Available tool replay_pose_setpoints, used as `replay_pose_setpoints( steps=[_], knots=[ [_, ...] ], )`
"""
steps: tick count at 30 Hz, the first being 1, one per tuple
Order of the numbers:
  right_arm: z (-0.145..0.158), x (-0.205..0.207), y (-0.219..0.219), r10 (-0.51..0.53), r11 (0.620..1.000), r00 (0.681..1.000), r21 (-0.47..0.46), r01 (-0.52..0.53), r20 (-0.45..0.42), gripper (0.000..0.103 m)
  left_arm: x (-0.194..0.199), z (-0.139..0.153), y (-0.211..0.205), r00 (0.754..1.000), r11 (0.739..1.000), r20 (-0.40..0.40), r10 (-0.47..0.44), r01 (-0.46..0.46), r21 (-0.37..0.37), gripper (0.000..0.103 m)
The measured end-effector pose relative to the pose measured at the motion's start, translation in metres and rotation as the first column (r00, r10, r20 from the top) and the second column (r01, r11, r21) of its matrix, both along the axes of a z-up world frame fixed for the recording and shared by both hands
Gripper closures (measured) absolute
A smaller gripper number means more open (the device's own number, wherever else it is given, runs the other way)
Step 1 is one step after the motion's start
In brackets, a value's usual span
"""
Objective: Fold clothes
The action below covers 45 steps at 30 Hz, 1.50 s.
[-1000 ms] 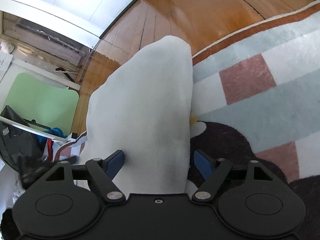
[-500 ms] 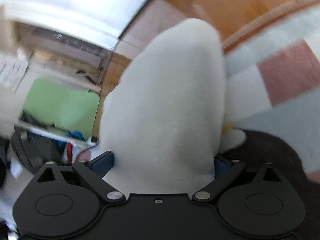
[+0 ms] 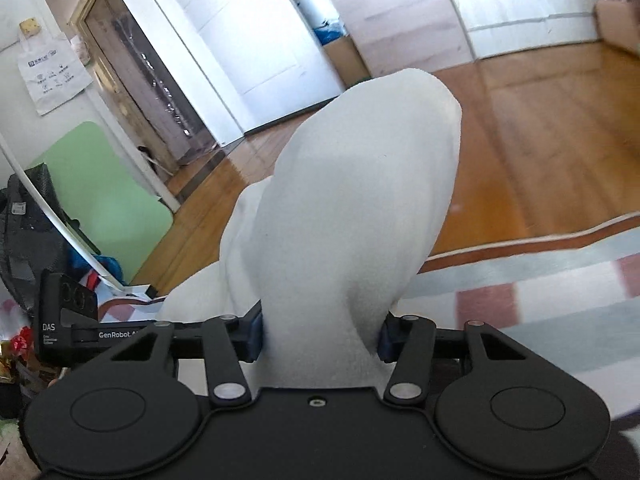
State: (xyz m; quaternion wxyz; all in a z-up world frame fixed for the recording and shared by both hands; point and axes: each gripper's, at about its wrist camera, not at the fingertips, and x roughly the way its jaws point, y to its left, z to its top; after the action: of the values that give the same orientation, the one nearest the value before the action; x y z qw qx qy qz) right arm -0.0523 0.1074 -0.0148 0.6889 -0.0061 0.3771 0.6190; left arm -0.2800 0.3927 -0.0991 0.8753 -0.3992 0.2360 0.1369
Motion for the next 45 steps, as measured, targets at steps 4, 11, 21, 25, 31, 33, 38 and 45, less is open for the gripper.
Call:
replay_pose_setpoints(
  steps=[4,11,21,25,31,33,38,45],
  knots=[
    [0.035,-0.002,-0.038,-0.045,0.999,0.997,-0.016,0.047,0.067,0.046,0.018,0.017,-0.022,0.998,0.999,0.044,-0.049,0.05,-0.015,0.058],
    [0.097,-0.003,-0.113,-0.147,0.989,0.986,0.036,0.145,0.082,0.046,0.028,0.07,-0.074,0.986,0.992,0.113,-0.119,0.114,0.054,0.059],
    [0.137,0.016,-0.191,-0.26,0.96,0.963,0.129,0.249,0.075,0.046,0.072,0.131,-0.138,0.974,0.978,0.138,-0.181,0.163,0.133,0.059],
    [0.146,0.032,-0.21,-0.304,0.949,0.948,0.121,0.292,0.097,0.047,0.111,0.14,-0.162,0.973,0.972,0.116,-0.199,0.182,0.147,0.06],
    [0.124,0.073,-0.241,-0.344,0.935,0.939,0.096,0.342,0.006,0.046,0.152,0.122,-0.183,0.972,0.971,0.073,-0.222,0.214,0.101,0.059],
    [0.107,0.087,-0.245,-0.353,0.932,0.935,0.082,0.353,-0.025,0.047,0.17,0.11,-0.19,0.977,0.976,0.047,-0.208,0.204,0.083,0.06],
    [0.07,0.134,-0.242,-0.402,0.913,0.907,0.023,0.408,-0.128,0.047,0.223,0.073,-0.195,0.974,0.973,-0.018,-0.226,0.226,0.041,0.062],
    [0.021,0.204,-0.245,-0.488,0.869,0.829,-0.056,0.492,-0.275,0.049,0.312,0.032,-0.199,0.948,0.955,-0.133,-0.29,0.296,0.028,0.062]
  ],
)
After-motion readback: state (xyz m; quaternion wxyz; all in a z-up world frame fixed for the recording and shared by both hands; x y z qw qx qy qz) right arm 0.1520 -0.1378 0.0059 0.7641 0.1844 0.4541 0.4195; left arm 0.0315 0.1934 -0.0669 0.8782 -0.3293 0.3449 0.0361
